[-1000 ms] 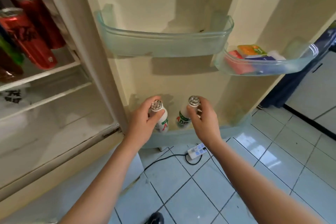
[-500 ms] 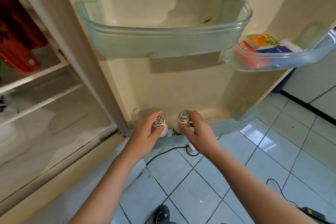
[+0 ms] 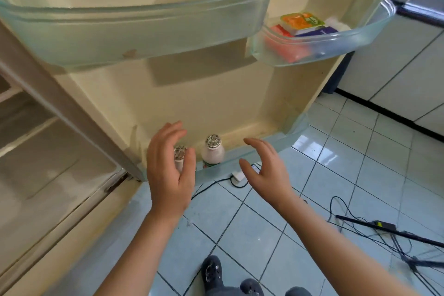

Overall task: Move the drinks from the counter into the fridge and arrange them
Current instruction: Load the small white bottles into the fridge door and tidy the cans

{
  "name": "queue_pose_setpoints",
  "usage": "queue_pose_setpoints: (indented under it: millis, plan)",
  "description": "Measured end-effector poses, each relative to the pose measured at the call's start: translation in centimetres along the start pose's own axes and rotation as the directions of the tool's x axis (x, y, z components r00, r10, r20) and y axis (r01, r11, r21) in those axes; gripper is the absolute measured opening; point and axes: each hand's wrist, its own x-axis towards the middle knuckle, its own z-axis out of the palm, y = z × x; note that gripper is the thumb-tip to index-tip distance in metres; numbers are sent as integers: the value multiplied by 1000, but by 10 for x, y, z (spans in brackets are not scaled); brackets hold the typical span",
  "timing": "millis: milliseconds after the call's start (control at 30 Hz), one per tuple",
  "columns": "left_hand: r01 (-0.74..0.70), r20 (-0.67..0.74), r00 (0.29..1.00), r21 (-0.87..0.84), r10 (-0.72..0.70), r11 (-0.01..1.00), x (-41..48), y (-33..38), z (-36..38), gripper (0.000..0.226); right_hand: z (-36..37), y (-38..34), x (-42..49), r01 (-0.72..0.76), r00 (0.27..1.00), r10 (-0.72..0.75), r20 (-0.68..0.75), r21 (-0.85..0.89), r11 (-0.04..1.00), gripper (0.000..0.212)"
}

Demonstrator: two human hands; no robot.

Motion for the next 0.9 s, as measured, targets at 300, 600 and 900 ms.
queue_pose_setpoints:
  millis: [300,600,900]
  plan:
    - [-151,427,868,-259,253,954,-54,46,93,20,-65,101,-109,-396,898,372,-236,-60,916,25]
    - [-70,994,78,-70,75,995,-169,97,214,29,-118,194,-314,-867,447,865,-227,127,481,24]
    - [-240,939,-293,110,-180,965,-341,162,289,25,-152,235,-531,-948,-10,993,-119,318,28,26]
